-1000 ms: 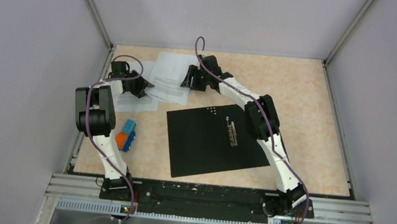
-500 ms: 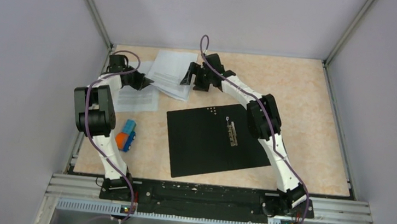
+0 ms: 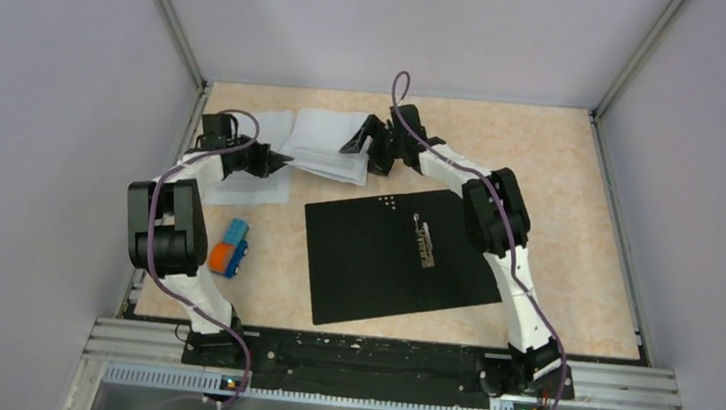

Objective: Put the files into the folder

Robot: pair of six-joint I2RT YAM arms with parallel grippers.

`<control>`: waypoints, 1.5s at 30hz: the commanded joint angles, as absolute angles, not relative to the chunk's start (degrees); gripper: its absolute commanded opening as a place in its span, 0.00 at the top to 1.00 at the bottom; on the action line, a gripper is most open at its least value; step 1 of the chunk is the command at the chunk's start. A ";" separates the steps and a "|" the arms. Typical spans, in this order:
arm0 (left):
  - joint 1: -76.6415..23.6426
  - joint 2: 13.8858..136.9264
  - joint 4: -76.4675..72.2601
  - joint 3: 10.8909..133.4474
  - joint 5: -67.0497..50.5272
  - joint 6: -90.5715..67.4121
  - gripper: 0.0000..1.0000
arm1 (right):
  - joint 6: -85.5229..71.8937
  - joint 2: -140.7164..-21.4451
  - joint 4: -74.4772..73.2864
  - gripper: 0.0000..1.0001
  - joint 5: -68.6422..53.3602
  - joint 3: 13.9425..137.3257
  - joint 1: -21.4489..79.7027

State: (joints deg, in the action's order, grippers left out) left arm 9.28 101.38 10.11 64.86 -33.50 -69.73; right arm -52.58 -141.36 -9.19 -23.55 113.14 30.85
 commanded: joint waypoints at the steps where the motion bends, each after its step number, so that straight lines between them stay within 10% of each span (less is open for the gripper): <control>1: 7.52 96.83 8.29 60.05 -35.19 -68.99 1.00 | -60.04 -138.81 -0.78 0.20 -26.30 109.05 30.56; 10: 4.97 90.49 10.54 51.22 -34.75 -60.94 1.00 | -60.87 -137.60 6.91 0.69 -26.38 102.34 28.91; 14: 3.08 88.29 15.65 51.68 -33.08 -51.70 0.64 | -50.88 -134.15 4.79 1.00 -26.62 101.87 28.60; 21: 2.19 82.61 21.70 55.68 -27.76 -37.49 0.37 | -30.78 -118.52 1.35 1.00 -26.07 95.07 28.60; 45: -2.38 74.62 -44.85 58.38 -56.43 -48.40 0.21 | -14.15 -79.63 -10.66 1.00 -40.16 95.06 28.61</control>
